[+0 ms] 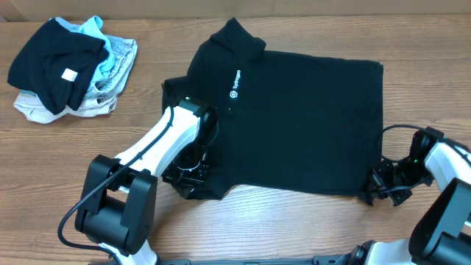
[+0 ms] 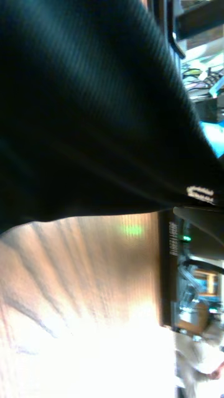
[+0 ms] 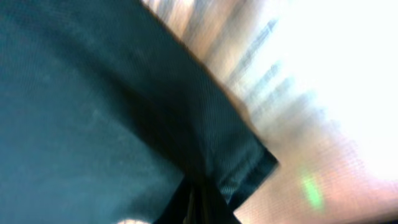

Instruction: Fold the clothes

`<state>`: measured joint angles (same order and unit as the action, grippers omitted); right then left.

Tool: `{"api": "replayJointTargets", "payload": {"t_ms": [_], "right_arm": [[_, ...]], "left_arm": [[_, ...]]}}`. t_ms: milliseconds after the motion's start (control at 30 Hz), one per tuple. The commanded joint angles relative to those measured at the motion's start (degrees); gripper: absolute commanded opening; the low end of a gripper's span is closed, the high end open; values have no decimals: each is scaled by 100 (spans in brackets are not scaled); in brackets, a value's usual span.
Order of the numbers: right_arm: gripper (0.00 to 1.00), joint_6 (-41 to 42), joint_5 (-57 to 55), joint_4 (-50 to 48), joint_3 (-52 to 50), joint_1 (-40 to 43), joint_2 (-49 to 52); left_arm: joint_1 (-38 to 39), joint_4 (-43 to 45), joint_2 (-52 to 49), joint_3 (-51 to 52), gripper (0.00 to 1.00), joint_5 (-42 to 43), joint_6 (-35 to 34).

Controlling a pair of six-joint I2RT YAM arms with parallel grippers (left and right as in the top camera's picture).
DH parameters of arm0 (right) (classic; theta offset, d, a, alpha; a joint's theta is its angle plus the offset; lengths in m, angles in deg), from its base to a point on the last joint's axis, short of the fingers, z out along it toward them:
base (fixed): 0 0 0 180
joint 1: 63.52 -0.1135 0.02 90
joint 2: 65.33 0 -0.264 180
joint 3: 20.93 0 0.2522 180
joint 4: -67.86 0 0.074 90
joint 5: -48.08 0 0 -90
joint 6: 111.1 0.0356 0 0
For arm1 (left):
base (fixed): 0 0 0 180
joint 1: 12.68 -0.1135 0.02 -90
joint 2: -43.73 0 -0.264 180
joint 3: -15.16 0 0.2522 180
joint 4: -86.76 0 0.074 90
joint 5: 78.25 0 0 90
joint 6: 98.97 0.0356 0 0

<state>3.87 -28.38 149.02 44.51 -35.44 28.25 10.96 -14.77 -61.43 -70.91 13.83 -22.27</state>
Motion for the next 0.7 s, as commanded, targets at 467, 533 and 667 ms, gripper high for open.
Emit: {"api": "replayJointTargets", "payload": {"t_ms": [467, 533, 667], "right_arm": [[4, -20, 210, -623, 581, -70, -758], [4, 61, 199, -874, 581, -74, -758], [5, 262, 195, -1237, 575, -74, -758]], "left_arm": [[-492, 776, 402, -1012, 4, -356, -188], [-466, 1080, 402, -1003, 4, -402, -42], [-468, 1582, 402, -1003, 4, -721, 44]]}}
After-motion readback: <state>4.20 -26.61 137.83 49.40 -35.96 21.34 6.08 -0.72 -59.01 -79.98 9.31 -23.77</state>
